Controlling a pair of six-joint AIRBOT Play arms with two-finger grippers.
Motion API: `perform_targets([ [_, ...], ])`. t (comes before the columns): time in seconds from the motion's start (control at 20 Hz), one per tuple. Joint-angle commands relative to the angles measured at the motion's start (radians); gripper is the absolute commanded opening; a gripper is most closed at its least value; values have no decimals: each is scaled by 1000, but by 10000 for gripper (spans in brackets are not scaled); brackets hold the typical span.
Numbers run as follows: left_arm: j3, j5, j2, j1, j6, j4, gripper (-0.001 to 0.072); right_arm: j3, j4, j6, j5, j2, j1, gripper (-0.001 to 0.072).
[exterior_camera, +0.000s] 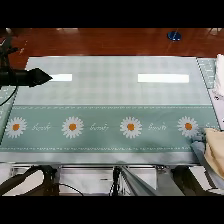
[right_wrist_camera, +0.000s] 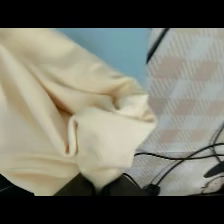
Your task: Fold the shirts.
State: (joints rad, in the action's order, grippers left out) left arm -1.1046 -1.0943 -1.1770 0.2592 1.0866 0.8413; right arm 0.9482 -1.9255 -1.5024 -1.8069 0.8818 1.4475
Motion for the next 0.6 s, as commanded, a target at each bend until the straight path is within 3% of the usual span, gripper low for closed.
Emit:
perform_targets([
  [0.0,-1,13,0,48,-1,0,343,-95,-208,3,90,28,-22,19],
  [0.2,-1,14,0,93,0,-3,342,-106,-227,0,209,71,-21,39],
  [0.3,-1,13,1,97,8,-3,343,-106,-220,36,245,89,-21,539],
  [0.45,-1,14,1,97,9,-3,342,-106,-293,44,339,99,-22,569],
  [0.55,-1,21,1,95,6,-5,342,-61,-338,41,410,101,-69,515],
])
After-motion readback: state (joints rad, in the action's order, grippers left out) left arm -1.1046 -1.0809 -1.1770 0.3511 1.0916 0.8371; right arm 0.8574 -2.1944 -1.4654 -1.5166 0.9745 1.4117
